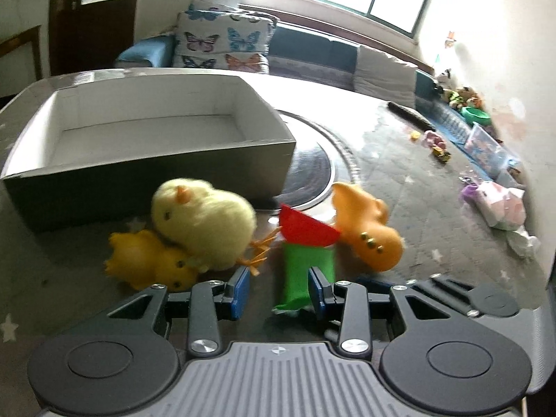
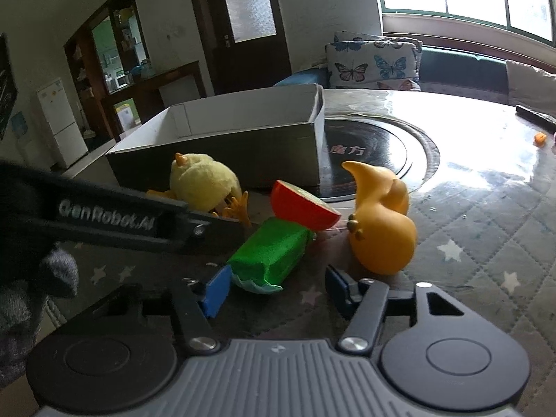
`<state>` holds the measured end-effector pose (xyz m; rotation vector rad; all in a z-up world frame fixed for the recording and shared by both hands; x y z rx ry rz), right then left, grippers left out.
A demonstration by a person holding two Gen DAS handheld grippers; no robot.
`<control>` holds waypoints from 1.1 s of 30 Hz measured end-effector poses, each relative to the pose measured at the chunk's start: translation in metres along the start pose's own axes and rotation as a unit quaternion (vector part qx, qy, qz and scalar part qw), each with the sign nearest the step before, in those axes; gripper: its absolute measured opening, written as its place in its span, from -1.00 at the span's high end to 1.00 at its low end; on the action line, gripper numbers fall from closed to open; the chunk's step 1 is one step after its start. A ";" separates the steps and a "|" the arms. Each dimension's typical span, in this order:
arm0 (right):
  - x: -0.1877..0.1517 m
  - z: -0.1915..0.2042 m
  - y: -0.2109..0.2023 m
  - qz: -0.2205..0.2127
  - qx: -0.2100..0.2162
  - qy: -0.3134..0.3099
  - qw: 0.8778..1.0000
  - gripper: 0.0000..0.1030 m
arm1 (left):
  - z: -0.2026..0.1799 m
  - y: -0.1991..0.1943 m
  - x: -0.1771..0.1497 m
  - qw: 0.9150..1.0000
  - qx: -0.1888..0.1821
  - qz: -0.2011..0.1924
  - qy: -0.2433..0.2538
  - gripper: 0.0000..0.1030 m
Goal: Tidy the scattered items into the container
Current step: 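Close the left tool on the green cup, then carry the green cup into the white box and open the left tool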
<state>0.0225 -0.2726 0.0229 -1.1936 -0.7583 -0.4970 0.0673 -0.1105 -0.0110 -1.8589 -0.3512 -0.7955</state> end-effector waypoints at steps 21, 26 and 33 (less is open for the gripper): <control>-0.006 0.003 0.009 -0.002 0.033 -0.006 0.999 0.13 | -0.008 0.029 0.000 0.998 -0.038 0.038 0.018 0.20; -0.006 0.005 0.010 -0.004 0.031 -0.009 0.999 0.16 | -0.006 0.029 0.000 0.998 -0.044 0.037 0.009 0.25; 0.001 0.011 -0.002 -0.017 0.032 -0.025 0.999 0.18 | -0.010 0.013 0.003 0.999 -0.046 0.020 0.010 0.29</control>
Point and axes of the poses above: each gripper's, at about its wrist camera, not at the fingertips, and y roughly the way its jaws point, z to its left, x to its top, the point moved 3 cm from there along y, roughly the way its jaws point, and after that the axes turned 1 degree about -x, right-handed, at the moved point
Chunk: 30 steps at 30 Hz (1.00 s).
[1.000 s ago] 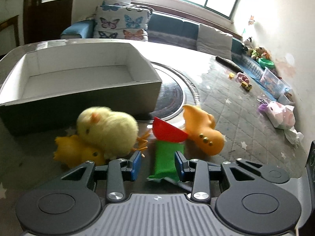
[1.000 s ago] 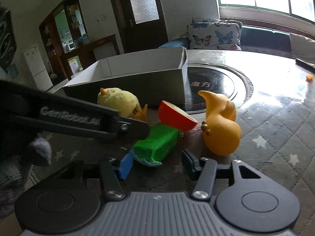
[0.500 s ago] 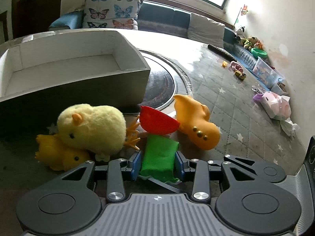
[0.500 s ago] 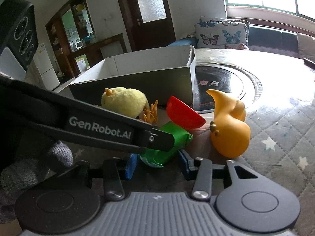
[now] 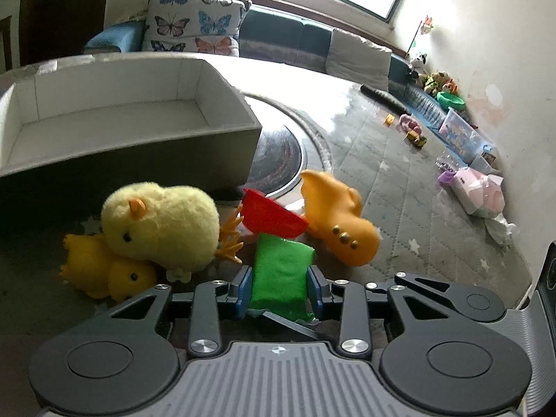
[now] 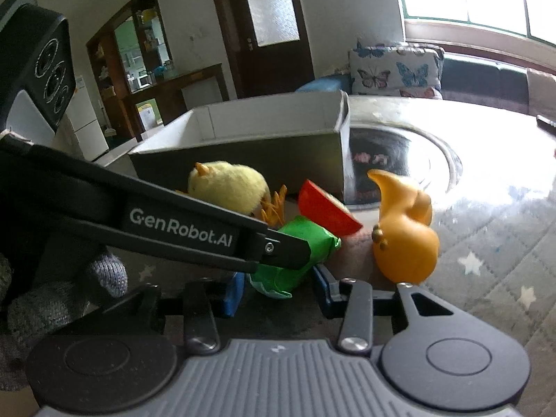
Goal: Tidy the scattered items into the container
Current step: 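Carry the green cup into the white box and open the left tool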
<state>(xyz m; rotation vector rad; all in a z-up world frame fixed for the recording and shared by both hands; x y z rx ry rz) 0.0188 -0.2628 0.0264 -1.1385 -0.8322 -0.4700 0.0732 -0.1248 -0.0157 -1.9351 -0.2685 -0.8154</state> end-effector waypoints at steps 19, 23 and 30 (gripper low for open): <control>0.114 0.008 0.049 -0.056 0.010 -0.075 0.996 0.18 | 0.052 -0.012 0.102 0.993 0.020 -0.087 -0.082 0.32; 0.129 0.002 0.075 -0.036 0.011 -0.072 0.997 0.18 | 0.073 0.008 0.116 0.991 0.017 -0.069 -0.116 0.33; 0.128 -0.012 0.110 -0.003 0.000 -0.062 0.998 0.17 | 0.096 0.045 0.122 0.987 0.006 -0.032 -0.157 0.33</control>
Point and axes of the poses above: each gripper's, at about its wrist camera, not at the fingertips, and y roughly the way its jaws point, z to its left, x to its top, the point moved 3 cm from there along y, roughly the way its jaws point, and after that the axes turned 1 degree about -x, right-handed, at the moved point
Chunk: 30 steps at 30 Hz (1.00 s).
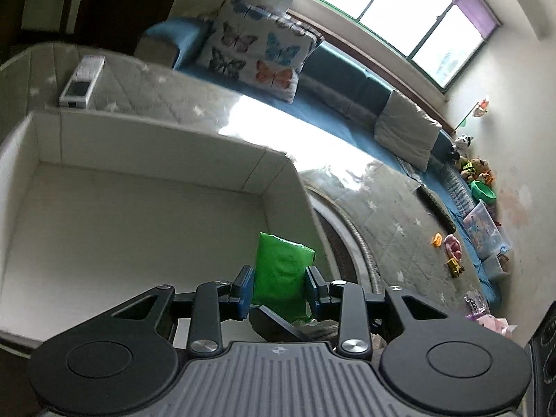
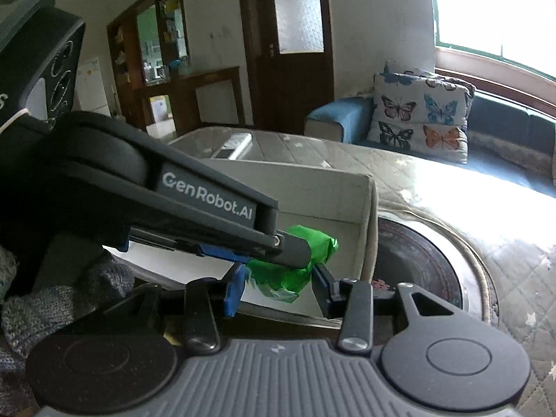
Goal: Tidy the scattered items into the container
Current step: 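Carry the green cup into the white box and open the left tool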
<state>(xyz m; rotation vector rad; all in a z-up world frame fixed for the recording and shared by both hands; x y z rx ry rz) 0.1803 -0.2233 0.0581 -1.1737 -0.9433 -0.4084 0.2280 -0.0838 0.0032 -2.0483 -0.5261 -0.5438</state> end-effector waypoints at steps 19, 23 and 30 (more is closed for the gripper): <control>-0.012 -0.005 -0.006 -0.007 -0.020 0.004 1.000 0.16 | 0.000 0.009 -0.006 1.000 -0.001 0.013 -0.005 0.32; -0.012 -0.004 -0.020 -0.016 -0.026 -0.005 1.000 0.09 | -0.005 0.000 -0.008 1.000 -0.001 0.007 -0.001 0.32; -0.020 -0.005 -0.048 -0.029 -0.042 -0.012 0.999 0.05 | -0.017 -0.020 -0.018 1.000 -0.005 -0.006 0.014 0.32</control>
Point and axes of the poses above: each gripper's, at about its wrist camera, not at the fingertips, and y roughly the way its jaws point, z to its left, x to its top, the point moved 3 cm from there along y, roughly the way its jaws point, and after that the axes turned 1 degree about -x, right-handed, at the moved point
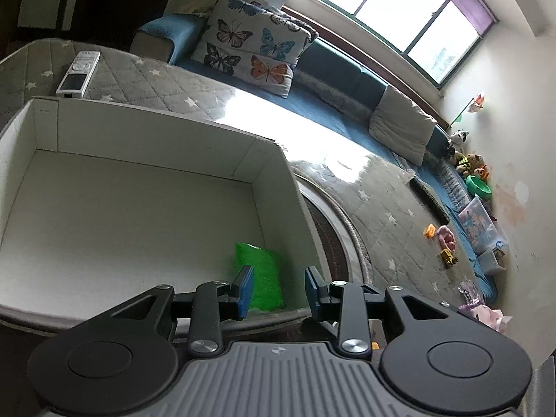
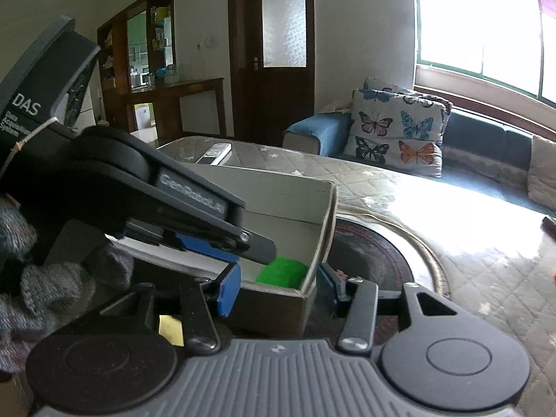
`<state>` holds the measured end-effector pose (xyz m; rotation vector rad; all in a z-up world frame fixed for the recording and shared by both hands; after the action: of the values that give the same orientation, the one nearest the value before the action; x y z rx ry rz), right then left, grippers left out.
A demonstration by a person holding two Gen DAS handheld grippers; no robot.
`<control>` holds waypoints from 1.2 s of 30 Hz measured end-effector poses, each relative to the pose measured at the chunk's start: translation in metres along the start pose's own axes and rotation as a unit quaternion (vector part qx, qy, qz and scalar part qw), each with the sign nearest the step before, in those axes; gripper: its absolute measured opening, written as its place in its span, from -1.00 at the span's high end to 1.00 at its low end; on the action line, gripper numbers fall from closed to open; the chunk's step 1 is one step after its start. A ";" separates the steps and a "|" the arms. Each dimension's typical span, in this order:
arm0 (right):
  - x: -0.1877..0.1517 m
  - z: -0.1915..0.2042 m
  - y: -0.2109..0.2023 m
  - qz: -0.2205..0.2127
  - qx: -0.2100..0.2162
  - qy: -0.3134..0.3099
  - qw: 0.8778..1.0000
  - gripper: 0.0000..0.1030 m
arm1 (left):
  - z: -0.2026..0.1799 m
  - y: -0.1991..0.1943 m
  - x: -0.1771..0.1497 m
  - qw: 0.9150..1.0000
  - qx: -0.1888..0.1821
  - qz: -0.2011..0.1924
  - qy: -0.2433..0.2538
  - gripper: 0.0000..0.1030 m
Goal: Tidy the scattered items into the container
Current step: 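Carry the green cup into the white box and open the left tool, then lower the left tool onto the orange rubber duck and close it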
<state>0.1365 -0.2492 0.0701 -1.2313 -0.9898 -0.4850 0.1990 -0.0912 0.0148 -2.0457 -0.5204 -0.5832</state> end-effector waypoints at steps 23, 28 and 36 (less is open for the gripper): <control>-0.073 -0.008 -0.061 0.014 -0.055 0.005 0.998 -0.11 | -0.033 -0.018 -0.056 0.999 -0.031 0.018 0.029 0.33; -0.084 -0.023 -0.058 0.025 -0.070 0.023 0.997 -0.11 | -0.046 -0.008 -0.062 0.998 -0.040 0.032 0.035 0.33; -0.093 -0.033 -0.053 0.034 -0.057 0.045 0.997 -0.11 | -0.060 0.012 -0.071 0.996 -0.050 0.056 0.040 0.32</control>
<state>0.0584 -0.3136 0.0215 -1.3289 -0.8508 -0.5443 0.1373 -0.1582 -0.0071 -2.1219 -0.3327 -0.6308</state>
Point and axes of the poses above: each gripper's, at about its wrist camera, not at the fingertips, and y roughly the way its jaws point, z to its left, x to its top, the point moved 3 cm from there along y, roughly the way its jaws point, and after that the axes turned 1 degree about -x, right-handed, at the moved point
